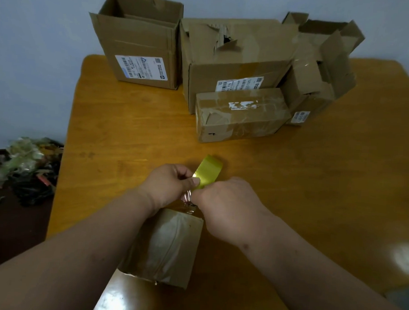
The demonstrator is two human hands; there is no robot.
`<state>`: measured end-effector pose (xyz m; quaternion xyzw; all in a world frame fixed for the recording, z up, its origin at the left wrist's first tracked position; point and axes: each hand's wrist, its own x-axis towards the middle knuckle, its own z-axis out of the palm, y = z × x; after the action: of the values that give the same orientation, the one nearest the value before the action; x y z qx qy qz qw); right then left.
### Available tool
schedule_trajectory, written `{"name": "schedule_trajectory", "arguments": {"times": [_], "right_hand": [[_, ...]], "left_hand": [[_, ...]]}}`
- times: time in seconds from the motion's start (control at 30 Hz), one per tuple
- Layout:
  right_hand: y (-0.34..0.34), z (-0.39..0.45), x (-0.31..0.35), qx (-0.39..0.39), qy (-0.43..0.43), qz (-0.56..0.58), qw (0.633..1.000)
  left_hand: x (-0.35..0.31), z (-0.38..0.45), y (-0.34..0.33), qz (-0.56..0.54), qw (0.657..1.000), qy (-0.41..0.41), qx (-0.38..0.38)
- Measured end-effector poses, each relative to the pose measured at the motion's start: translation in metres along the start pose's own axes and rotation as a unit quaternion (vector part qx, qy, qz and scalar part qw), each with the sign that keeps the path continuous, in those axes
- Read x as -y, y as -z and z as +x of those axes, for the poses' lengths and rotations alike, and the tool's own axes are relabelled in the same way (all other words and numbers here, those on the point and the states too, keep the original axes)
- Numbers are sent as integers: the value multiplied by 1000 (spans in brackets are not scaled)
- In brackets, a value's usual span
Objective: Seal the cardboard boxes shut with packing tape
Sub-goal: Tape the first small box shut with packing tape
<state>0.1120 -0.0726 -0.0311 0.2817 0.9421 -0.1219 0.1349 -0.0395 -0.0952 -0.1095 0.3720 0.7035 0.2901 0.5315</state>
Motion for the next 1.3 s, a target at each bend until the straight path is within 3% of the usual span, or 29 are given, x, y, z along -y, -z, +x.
{"name": "schedule_trajectory", "arguments": {"times": [0.2,0.3,0.43,0.57,0.63,0.7,0.8,0.93,1.1,1.3], "right_hand": [[0,-24,-19,103,-51,-16,993],[-25,-32,-50,133,-92,50,986],[-80,-33,-75,75,-222,275,932],[-121,-33,-75,83,-260,159,949],[-115,-30,-66,22,-289,171,942],[-95,-25,-48,-40,-318,322,891],[-61,-12,-16,6,-306,570,762],[-56,8,9,-40,-320,619,716],[-65,22,10,-84,-388,684,612],[-67,26,7,-114,-375,734,555]], "left_hand": [[-1,-3,1,-59,998,1,-21],[-4,-6,2,-109,994,14,-10],[-4,-3,6,-153,987,48,0],[-6,-3,7,-180,981,68,6],[-5,-4,8,-189,979,72,9],[-5,-4,9,-201,976,80,14],[-5,-4,8,-227,969,93,26],[-4,-5,6,-227,969,92,20],[-5,-4,8,-245,964,100,26],[-4,0,11,-276,955,106,20]]}}
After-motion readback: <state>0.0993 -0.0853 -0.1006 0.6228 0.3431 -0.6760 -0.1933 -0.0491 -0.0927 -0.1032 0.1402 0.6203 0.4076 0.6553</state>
